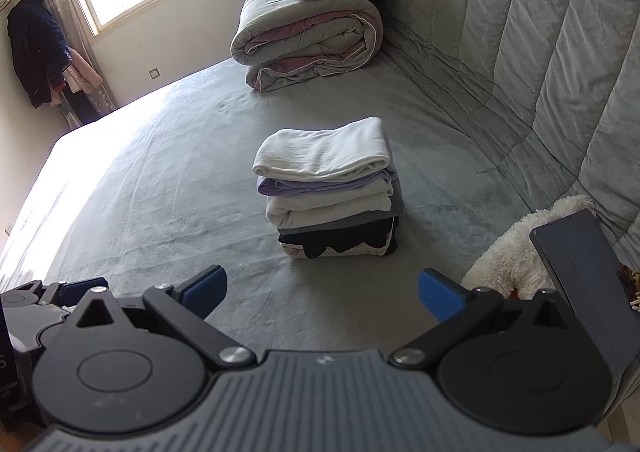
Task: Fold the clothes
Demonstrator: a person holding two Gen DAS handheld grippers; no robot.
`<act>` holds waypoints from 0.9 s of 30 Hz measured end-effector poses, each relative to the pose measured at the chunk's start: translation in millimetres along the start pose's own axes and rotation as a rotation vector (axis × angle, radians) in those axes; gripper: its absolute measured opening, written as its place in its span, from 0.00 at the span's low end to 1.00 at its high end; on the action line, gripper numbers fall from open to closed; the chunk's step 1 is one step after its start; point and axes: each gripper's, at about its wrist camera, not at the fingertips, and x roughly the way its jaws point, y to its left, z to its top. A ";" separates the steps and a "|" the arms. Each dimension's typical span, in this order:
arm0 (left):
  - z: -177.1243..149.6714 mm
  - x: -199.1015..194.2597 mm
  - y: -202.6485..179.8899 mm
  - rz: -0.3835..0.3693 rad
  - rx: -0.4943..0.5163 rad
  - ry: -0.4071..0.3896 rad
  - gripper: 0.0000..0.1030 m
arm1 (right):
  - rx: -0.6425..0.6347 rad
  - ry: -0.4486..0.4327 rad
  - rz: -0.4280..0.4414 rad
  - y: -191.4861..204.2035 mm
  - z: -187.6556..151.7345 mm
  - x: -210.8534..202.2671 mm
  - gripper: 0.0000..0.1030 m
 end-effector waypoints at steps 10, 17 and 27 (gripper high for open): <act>-46.6 -22.6 8.6 -0.007 0.018 -0.081 0.99 | -0.108 -0.144 -0.014 19.8 -51.9 -23.6 1.00; -75.6 -29.8 11.8 0.042 0.014 -0.177 0.99 | -0.102 -0.217 -0.020 26.2 -84.4 -25.8 1.00; -114.7 -36.2 18.3 0.075 -0.034 -0.225 0.99 | -0.082 -0.320 -0.106 39.4 -124.9 -39.0 1.00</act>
